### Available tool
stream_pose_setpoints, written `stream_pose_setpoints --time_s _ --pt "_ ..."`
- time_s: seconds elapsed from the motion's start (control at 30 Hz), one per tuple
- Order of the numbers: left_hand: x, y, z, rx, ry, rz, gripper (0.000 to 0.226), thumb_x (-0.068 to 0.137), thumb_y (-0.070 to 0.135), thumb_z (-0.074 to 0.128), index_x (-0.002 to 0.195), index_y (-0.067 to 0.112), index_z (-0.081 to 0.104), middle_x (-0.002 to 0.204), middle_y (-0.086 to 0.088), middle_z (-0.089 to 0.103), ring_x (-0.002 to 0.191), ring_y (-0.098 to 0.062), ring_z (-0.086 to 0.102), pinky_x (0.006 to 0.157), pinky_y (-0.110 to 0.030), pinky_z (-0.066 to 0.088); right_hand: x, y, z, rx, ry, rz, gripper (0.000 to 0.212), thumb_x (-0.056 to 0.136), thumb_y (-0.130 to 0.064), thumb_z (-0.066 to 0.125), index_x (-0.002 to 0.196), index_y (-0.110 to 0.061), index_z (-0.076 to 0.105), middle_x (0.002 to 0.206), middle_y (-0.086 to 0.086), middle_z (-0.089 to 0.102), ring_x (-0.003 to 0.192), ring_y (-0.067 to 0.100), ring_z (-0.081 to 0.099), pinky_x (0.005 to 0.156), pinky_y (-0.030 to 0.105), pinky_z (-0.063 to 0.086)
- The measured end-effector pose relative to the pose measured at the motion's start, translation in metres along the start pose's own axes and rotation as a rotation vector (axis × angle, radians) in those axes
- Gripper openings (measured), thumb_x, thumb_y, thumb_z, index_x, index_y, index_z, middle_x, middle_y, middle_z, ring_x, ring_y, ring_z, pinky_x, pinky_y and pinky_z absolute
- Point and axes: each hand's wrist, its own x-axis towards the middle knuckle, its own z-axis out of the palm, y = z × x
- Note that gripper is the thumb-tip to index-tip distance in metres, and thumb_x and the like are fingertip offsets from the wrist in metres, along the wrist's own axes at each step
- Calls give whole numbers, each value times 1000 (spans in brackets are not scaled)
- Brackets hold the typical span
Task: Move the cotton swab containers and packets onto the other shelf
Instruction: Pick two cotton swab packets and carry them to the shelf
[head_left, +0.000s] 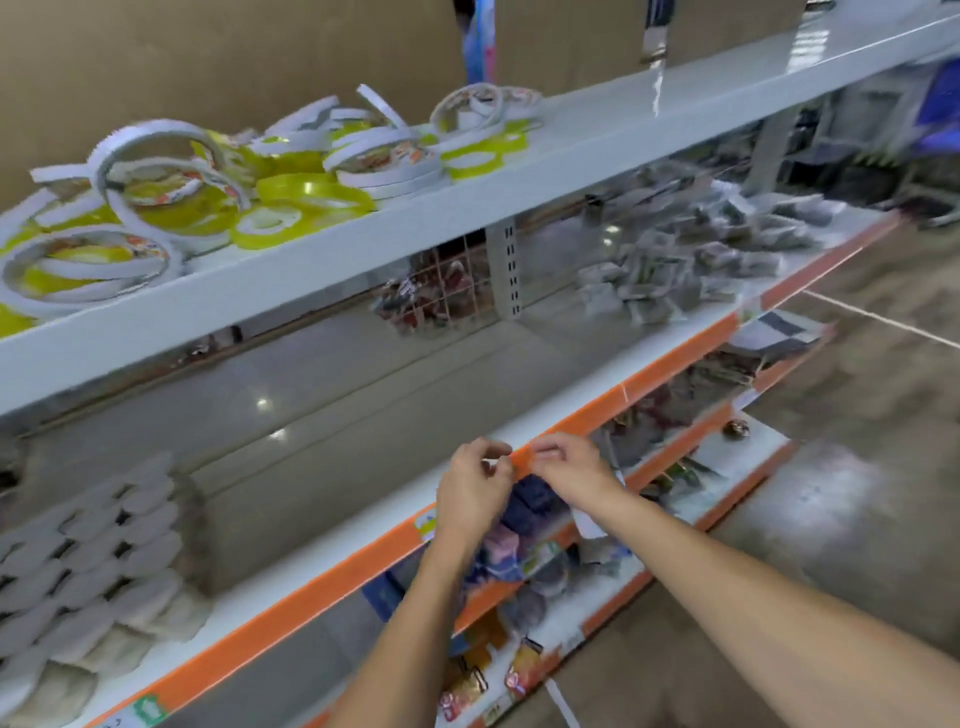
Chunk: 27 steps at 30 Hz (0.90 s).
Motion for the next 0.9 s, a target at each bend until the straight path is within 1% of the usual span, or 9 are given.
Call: stream_pose_setpoints --time_s 0.17,0.33,0.43,0.5,0.63,0.73,0.77,0.83,0.9 --pt "30 56 59 -39 -99 95 16 90 18 59 99 19 73 96 3 74 87 -15 67 79 -28 50 14 21 -78 47 64 98 23 84 -15 67 105 -25 66 98 -4 67 85 10 64 66 22 49" --pt "53 96 112 -55 -202 190 16 90 17 59 99 16 72 98 3 72 88 -15 65 78 -28 49 22 44 -140 79 177 181 24 81 -17 67 103 -26 68 101 -2 70 94 18 67 85 34 55" --pt "64 115 140 -60 -256 216 18 91 20 59 104 20 72 98 10 68 89 -8 63 76 -21 43 27 53 -168 104 223 207 20 81 -19 67 95 -32 67 99 -6 69 93 13 66 75 27 53" --pt "73 125 157 -89 -303 212 18 91 20 59 104 21 72 98 10 69 90 -10 64 77 -23 45 33 57 -183 104 244 209 18 79 -22 66 93 -34 67 98 -10 68 94 10 65 69 22 48" --pt "100 145 191 -95 -370 215 15 91 21 60 101 23 70 99 9 70 90 -10 63 79 -23 46 56 62 -213 124 316 222 19 78 -20 63 92 -33 67 98 -8 70 94 13 67 78 27 53" --pt "131 164 215 -112 -383 248 14 90 20 62 85 32 67 88 15 69 83 -5 62 70 -8 42 85 61 -234 175 402 197 21 79 -14 61 92 -29 70 93 -5 73 86 13 68 72 25 51" --pt "143 170 222 -117 -390 255 16 89 20 62 82 35 65 86 15 69 82 -5 63 69 -8 42 96 61 -241 196 430 187 22 81 -10 61 92 -26 71 93 -2 73 83 14 67 69 23 51" --pt "167 182 237 -134 -411 251 12 89 23 62 89 33 69 93 11 73 89 -9 66 78 -21 49 115 60 -254 229 467 162 24 85 -2 58 93 -21 70 92 4 72 77 14 65 65 19 50" --pt "190 196 250 -159 -431 252 13 90 24 61 97 28 71 100 6 73 93 -12 67 84 -28 52 133 58 -268 217 477 146 25 86 -1 58 90 -23 68 87 2 70 78 14 64 68 20 51"
